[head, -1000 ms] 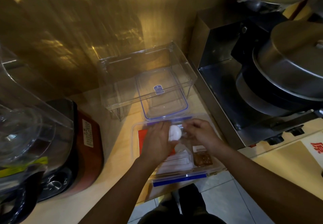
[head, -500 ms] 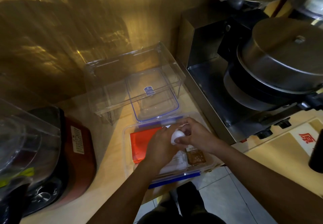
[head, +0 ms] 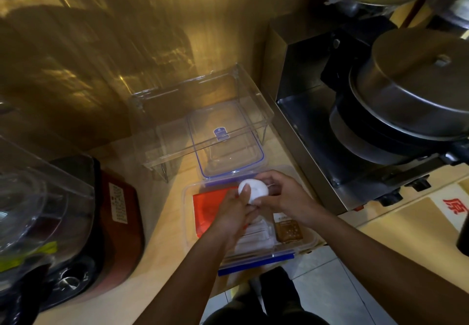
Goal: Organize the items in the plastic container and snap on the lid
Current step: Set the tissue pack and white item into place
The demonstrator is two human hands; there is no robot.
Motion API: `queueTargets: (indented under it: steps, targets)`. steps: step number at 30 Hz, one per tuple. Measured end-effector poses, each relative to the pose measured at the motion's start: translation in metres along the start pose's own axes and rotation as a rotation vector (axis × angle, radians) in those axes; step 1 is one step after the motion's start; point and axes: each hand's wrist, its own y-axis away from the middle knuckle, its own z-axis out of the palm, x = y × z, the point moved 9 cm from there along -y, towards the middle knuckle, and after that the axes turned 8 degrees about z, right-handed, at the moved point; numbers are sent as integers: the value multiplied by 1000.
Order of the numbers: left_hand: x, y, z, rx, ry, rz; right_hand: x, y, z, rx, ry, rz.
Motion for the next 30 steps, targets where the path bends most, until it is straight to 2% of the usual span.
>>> queueTargets:
  steps: [2, 4, 7, 9, 11, 13, 15, 20, 26, 30]
  targets:
    - [3, 2, -3, 30, -91, 31, 6, -2, -3, -2, -8, 13]
    - [15, 2, -14, 105, -266, 185, 13, -5, -6, -12, 5, 22]
    - [34, 10, -29, 202, -659, 467, 27, -9, -7, -34, 100, 55]
    - [35, 12, -32, 176, -926, 581, 37, -11, -5, -50, 225, 79]
    - [25, 7, -34, 92, -1159, 596, 44, -13, -3, -44, 275, 102]
    - [10, 2, -41, 18, -1413, 524, 49, -16, 0, -19, 311, 121]
    - [-1, 0, -47, -24, -1563, 496, 53, -19, 4, -4, 350, 141]
    - [-1, 0, -52, -57, -1585, 489, 64, -23, 6, 10, 426, 224]
    - [0, -1, -52, -107, -1612, 439, 63, -25, 8, 50, 421, 226]
    - [0, 0, -52, -82, -1571, 400, 64, -26, 4, 99, 432, 233]
